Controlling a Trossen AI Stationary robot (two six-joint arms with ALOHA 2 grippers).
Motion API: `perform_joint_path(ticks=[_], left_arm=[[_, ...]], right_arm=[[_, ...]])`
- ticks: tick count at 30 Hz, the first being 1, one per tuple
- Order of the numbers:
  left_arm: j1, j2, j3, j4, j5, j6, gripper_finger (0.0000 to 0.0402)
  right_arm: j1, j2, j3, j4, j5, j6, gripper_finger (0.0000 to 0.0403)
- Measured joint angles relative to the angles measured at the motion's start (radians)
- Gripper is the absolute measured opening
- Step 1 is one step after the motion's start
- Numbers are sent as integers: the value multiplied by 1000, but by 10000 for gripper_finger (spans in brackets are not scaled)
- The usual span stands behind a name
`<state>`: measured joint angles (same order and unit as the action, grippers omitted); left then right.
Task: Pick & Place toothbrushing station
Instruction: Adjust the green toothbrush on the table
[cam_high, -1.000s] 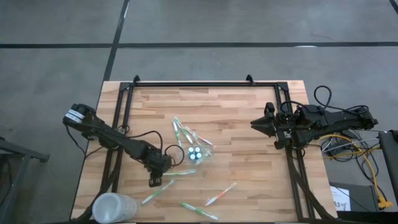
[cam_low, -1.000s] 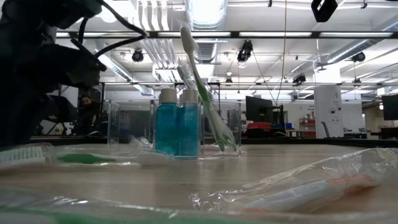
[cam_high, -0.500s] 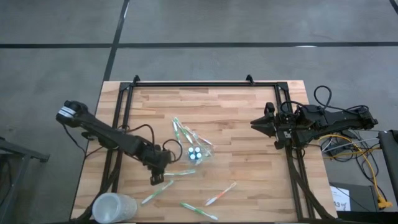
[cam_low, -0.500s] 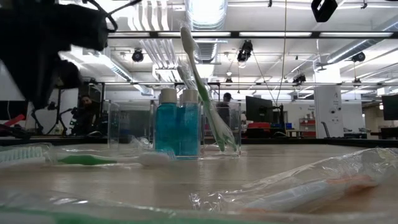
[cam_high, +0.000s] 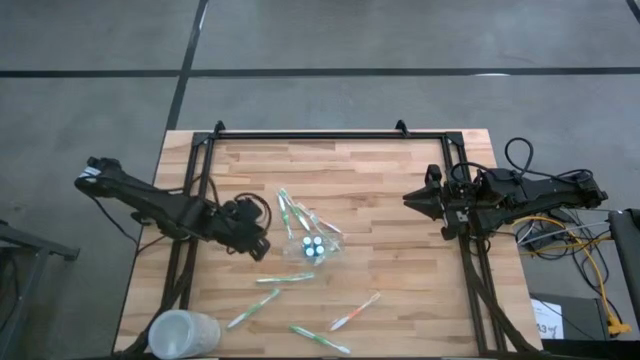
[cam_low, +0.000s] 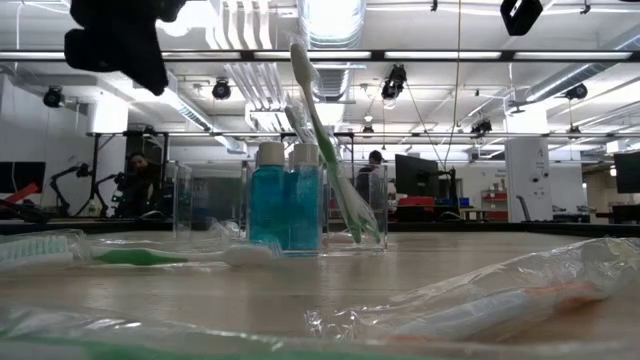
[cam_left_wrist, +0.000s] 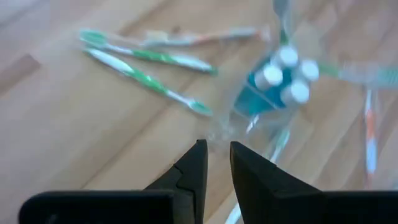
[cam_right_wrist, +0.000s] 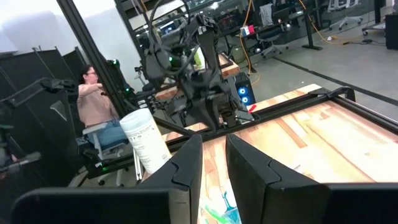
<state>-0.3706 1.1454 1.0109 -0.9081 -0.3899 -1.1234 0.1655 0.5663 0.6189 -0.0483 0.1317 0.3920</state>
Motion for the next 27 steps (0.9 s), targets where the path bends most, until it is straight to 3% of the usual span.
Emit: perform_joint_path(ticks=[8, 14, 16, 18, 24, 27], left_arm=[[25, -63, 1, -69, -203, -191, 73], [134, -42, 0, -86, -176, -218, 74], [176, -23, 0, -100, -134, -107, 74], [209, 2, 0, -122, -105, 96, 74], [251, 116, -1, -123, -99, 690, 74], [261, 194, -2, -106, -99, 878, 74]], right_arm=[[0, 0, 0, 0, 0, 0, 81], [0, 0, 0, 0, 0, 0, 78], [0, 0, 0, 0, 0, 0, 74], [0, 0, 0, 0, 0, 0, 71], [0, 0, 0, 0, 0, 0, 69], [0, 0, 0, 0, 0, 0, 73]])
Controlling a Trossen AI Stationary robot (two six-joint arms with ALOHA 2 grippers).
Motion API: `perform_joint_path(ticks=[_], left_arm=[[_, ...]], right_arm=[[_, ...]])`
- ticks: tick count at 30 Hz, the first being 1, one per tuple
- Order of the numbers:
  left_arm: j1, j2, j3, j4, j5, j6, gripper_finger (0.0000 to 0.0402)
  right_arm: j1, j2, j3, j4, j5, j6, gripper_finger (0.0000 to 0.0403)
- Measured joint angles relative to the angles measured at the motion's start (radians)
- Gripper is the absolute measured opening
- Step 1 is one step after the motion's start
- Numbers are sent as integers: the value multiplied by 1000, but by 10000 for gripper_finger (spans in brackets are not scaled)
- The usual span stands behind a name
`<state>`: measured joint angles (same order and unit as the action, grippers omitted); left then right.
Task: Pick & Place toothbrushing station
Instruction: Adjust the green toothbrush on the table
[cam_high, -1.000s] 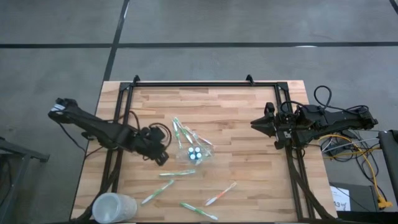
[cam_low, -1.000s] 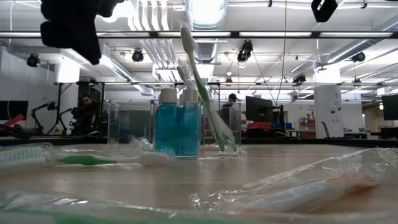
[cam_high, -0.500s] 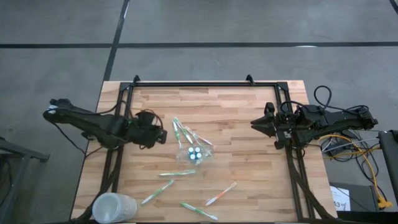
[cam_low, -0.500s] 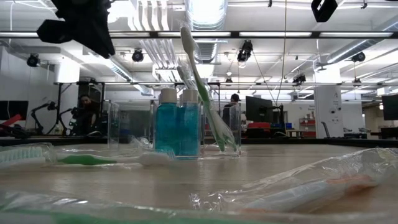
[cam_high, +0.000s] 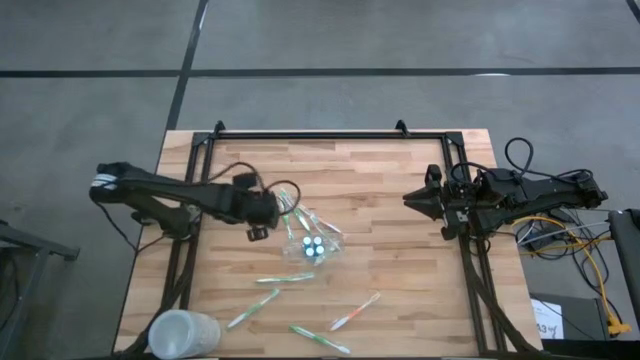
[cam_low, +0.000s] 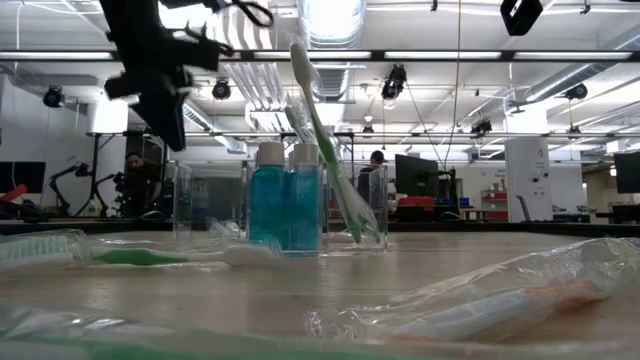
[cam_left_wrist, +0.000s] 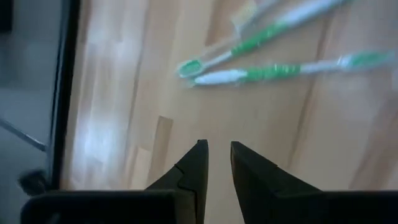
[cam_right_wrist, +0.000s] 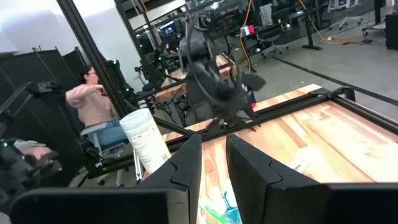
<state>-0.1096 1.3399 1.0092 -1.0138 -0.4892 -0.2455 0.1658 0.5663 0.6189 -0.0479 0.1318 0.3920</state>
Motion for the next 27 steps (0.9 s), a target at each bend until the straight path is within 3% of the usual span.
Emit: perform_joint_path(ticks=[7, 13, 19, 24, 27], left_arm=[[6, 137, -2, 37, -3, 49, 74], [5, 139, -18, 141, -17, 54, 74], [10, -48, -153, 216, 29, 9, 74], [7, -241, -335, 553, 208, 46, 74], [7, -334, -420, 692, 247, 89, 74]], right_arm=[[0, 0, 0, 0, 0, 0, 82], [0, 0, 0, 0, 0, 0, 77], [0, 0, 0, 0, 0, 0, 68], [0, 0, 0, 0, 0, 0, 71], [0, 0, 0, 0, 0, 0, 76]])
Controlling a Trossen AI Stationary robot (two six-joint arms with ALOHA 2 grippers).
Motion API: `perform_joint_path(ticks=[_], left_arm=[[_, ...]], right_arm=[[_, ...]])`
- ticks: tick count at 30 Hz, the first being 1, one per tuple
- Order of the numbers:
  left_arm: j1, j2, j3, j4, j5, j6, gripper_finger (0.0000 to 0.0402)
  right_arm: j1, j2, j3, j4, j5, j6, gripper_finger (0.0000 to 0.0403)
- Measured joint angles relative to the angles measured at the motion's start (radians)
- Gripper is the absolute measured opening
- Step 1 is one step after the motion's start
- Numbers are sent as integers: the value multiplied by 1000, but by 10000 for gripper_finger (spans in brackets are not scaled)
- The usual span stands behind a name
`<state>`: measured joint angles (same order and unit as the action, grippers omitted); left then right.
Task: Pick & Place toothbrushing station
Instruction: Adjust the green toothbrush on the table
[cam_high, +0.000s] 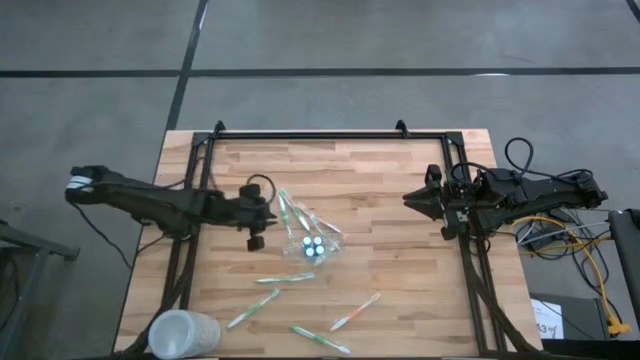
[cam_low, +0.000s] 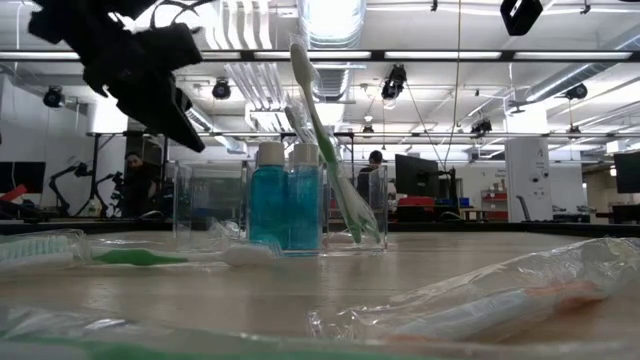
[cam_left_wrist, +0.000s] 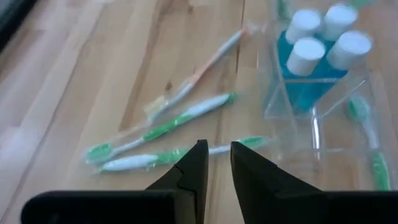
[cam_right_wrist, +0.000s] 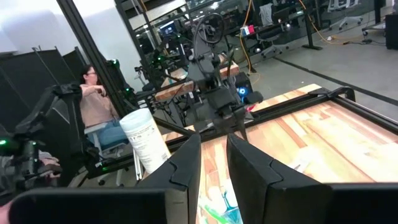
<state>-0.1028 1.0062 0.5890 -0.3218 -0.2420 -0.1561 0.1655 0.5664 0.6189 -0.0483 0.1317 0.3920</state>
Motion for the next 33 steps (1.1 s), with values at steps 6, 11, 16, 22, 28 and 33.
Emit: perform_joint_path(ticks=[6, 11, 16, 22, 28, 33], left_arm=[[0, -123, -111, 42, -19, -30, 74], [1, -158, -165, 42, -19, -54, 74], [1, -158, -187, 35, -19, -54, 74], [1, -158, -197, 111, -17, -69, 74], [1, -158, -197, 281, 7, -26, 74], [2, -158, -201, 318, -34, 34, 74]], right_arm=[[0, 0, 0, 0, 0, 0, 82], [0, 0, 0, 0, 0, 0, 78], [0, 0, 0, 0, 0, 0, 70], [0, 0, 0, 0, 0, 0, 71], [0, 0, 0, 0, 0, 0, 79], [0, 0, 0, 0, 0, 0, 81]])
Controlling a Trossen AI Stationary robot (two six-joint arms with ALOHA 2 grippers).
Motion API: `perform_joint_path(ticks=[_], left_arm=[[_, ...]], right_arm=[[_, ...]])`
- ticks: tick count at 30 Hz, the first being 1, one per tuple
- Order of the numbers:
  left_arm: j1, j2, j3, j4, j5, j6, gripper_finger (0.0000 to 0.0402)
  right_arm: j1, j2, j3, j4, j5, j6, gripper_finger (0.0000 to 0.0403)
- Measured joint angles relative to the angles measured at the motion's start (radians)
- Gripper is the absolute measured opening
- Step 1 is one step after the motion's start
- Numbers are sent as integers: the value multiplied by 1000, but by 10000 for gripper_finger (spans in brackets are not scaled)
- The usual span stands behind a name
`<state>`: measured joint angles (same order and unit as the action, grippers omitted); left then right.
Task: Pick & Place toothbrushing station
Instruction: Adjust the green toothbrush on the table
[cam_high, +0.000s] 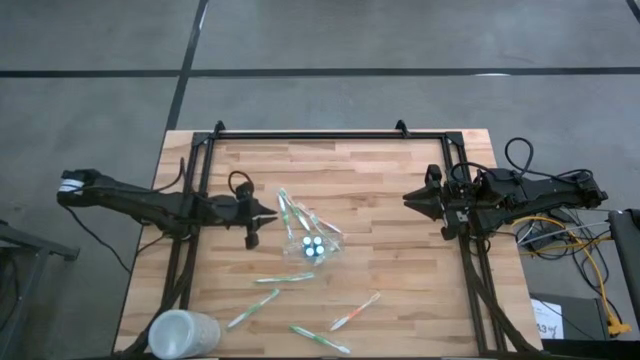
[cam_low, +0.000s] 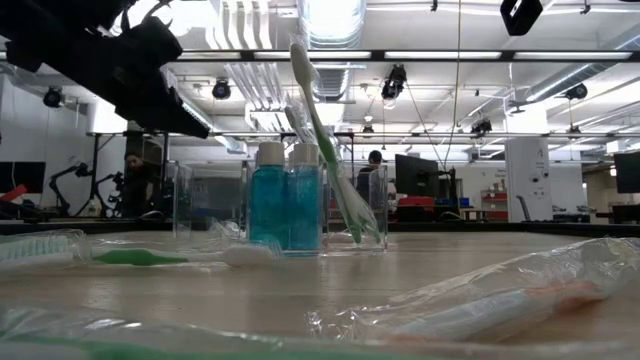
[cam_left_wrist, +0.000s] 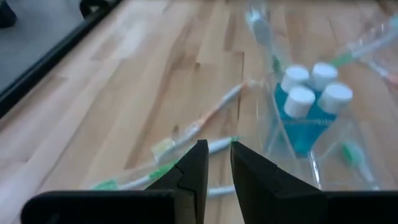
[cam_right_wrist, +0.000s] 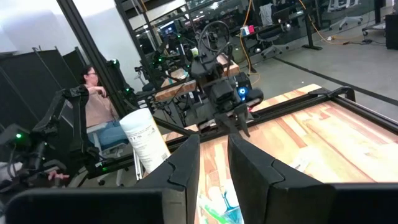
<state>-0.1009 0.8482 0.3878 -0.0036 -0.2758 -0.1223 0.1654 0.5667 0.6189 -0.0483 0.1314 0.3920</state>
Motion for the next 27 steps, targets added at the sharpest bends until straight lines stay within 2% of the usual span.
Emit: perform_joint_path(ticks=[6, 10, 14, 21, 27], left_arm=[[1, 0, 0, 30, -21, -34, 74], [3, 14, 0, 26, -48, -123, 79], [10, 33, -1, 10, -105, -210, 101], [14, 51, -6, -46, -110, -236, 150], [19, 51, -69, -76, -110, -273, 158]], right_arm=[[0, 0, 0, 0, 0, 0, 72], [0, 0, 0, 0, 0, 0, 68], [0, 0, 0, 0, 0, 0, 71], [0, 0, 0, 0, 0, 0, 81], [0, 0, 0, 0, 0, 0, 78]])
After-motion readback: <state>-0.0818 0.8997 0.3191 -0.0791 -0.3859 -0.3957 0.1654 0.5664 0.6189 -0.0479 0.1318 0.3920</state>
